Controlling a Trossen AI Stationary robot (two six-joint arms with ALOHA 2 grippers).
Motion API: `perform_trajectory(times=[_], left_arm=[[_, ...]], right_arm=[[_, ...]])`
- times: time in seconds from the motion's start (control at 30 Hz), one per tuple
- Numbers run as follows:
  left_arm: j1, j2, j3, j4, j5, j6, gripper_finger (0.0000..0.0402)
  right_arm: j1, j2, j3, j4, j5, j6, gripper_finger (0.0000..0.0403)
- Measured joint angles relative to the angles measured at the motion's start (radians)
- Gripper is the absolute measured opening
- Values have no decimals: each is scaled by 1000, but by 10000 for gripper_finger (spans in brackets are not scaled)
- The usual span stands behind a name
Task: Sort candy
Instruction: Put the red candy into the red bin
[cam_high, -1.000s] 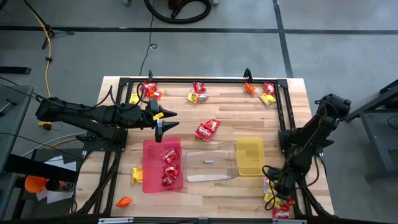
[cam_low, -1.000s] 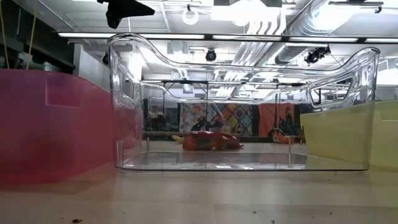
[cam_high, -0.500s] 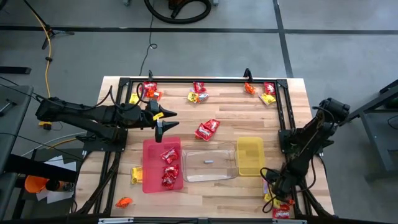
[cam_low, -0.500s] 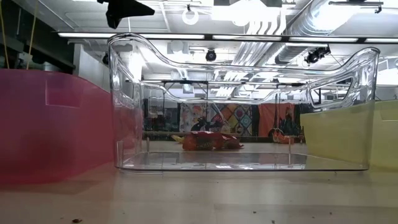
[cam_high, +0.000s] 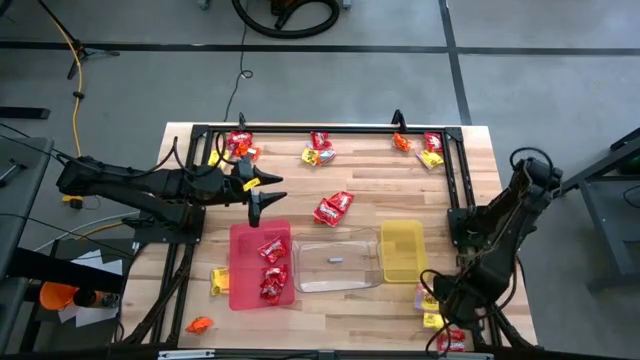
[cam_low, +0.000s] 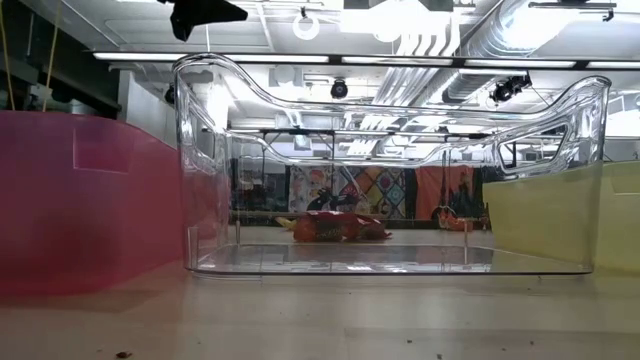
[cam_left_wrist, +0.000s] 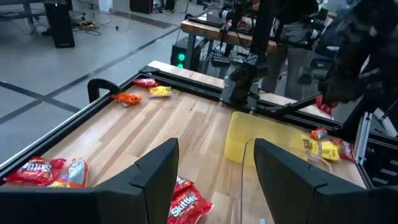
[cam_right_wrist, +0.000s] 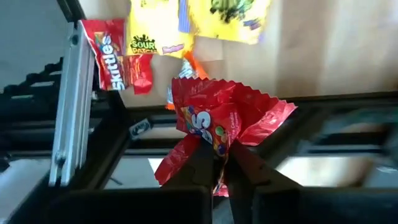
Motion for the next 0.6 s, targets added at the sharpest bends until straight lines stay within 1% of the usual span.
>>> perform_trajectory(times=[0.1, 0.13, 0.2, 0.27, 0.33, 0.4, 0.53, 0.6], left_arm=[[0, 0, 0, 6, -1, 0, 197], [0, 0, 0, 13, -1, 0, 197], [0, 0, 0, 38, 1, 1, 197], [0, 0, 0, 60, 5, 0, 197], [0, 0, 0, 72, 5, 1, 197], [0, 0, 0, 81, 5, 0, 197], [-2, 0, 0, 100, 14, -9, 197], [-2, 0, 0, 99, 39, -9, 197]], right_arm=[[-49, -1, 102, -103, 69, -66, 7], [-70, -1, 132, -121, 110, -90, 5], [-120, -1, 177, -129, 200, -148, 4], [-179, -1, 206, -94, 294, -225, 4], [-247, -2, 213, -25, 367, -320, 4], [-321, -2, 208, 75, 410, -440, 2], [-468, -1, 166, 314, 430, -685, 2], [-539, -1, 137, 444, 430, -792, 1]])
